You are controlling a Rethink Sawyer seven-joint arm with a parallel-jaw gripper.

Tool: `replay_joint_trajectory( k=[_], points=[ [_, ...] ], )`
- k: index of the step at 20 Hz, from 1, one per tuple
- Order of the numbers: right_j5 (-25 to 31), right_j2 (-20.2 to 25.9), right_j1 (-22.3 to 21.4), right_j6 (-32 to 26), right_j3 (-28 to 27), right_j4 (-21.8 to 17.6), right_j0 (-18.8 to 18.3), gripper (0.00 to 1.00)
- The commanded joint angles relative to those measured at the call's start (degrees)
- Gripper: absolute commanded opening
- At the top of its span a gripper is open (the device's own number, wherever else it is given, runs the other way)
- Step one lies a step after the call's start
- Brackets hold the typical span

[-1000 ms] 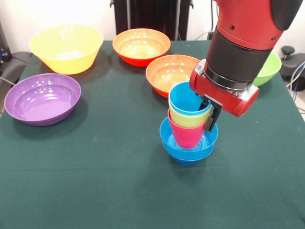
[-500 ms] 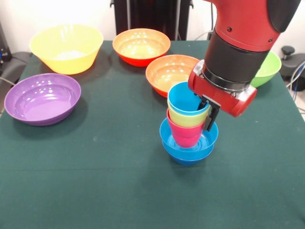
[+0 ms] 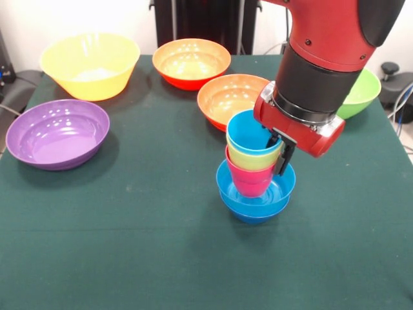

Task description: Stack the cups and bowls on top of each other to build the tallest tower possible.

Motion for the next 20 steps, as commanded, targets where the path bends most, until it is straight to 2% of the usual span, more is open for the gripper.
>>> replay_joint_trajectory(
  k=[1,20],
  points=[
    [-3.69,3.67,0.06,13.59,5.00,1.07,1.29,0.00],
    [-5.52,3.92,0.10,13.52,5.63,1.65,1.34,0.00]
  ],
)
